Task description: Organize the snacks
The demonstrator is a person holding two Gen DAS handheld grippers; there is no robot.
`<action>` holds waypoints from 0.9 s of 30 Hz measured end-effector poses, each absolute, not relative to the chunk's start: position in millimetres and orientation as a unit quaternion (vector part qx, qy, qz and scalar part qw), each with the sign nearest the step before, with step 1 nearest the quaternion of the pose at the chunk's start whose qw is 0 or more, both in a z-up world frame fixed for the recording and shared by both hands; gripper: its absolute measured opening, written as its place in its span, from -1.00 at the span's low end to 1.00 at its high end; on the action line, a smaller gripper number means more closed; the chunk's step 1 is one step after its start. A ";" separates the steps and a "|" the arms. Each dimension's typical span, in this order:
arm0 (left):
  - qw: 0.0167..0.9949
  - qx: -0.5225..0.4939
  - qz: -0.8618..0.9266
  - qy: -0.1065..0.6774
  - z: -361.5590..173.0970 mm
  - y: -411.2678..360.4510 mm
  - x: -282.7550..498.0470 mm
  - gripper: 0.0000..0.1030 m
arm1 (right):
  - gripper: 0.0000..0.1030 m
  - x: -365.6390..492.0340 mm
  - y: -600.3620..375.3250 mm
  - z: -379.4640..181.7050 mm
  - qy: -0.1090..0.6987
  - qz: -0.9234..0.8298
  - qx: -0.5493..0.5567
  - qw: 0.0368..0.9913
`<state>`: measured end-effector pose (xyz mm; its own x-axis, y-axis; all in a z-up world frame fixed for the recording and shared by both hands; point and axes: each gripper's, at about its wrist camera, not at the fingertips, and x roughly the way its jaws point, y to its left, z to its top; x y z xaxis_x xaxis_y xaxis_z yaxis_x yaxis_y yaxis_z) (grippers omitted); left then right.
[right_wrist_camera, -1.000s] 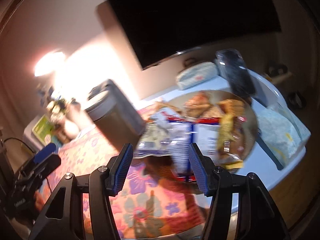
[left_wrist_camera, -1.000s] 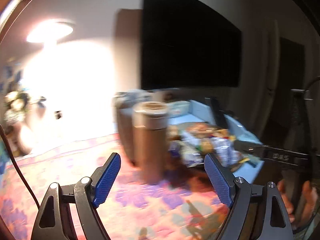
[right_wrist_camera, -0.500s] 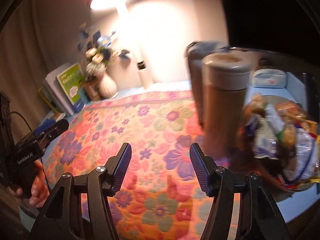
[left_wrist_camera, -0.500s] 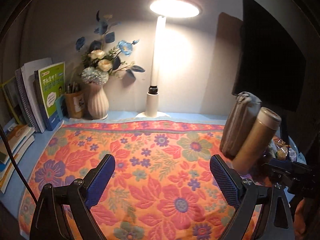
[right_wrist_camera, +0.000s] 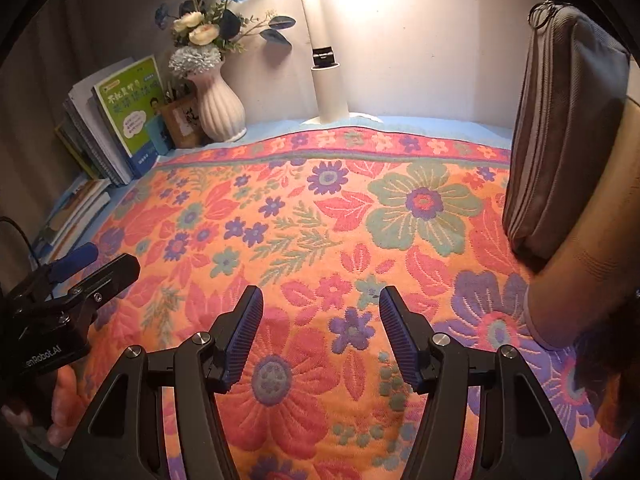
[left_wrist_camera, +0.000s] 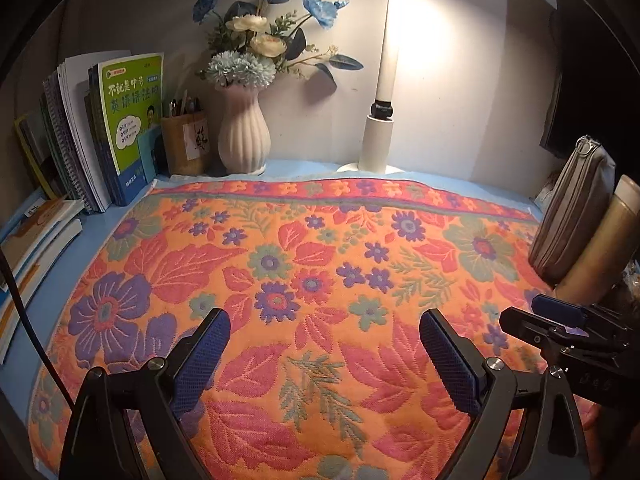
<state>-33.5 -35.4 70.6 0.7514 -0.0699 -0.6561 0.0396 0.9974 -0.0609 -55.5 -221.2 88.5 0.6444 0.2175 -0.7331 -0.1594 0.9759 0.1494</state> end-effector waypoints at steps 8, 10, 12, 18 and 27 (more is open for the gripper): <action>0.930 -0.009 -0.012 0.367 44.3 -41.8 -6.4 0.83 | 0.16 -34.8 -212.2 70.7 0.412 0.083 0.017 0.907; 0.927 -0.007 -0.007 0.375 35.8 -43.1 -3.1 0.83 | 0.16 -34.4 -213.0 66.8 0.415 0.079 0.017 0.906; 0.923 -0.004 -0.001 0.385 32.1 -44.6 -0.6 0.83 | 0.16 -34.2 -214.7 64.5 0.418 0.079 0.021 0.905; 0.925 -0.001 0.009 0.379 32.4 -44.4 -2.1 0.83 | 0.20 -37.7 -214.3 65.2 0.411 0.075 0.020 0.908; 0.925 -0.011 0.011 0.380 31.3 -40.6 -1.6 0.83 | 0.39 -38.3 -212.9 65.3 0.409 0.074 0.017 0.909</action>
<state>-1.6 -40.6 31.3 0.7109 0.0123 -0.7032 -0.0289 0.9995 -0.0117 -38.3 -212.9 65.3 0.6538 0.1486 -0.7419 -0.1204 0.9885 0.0919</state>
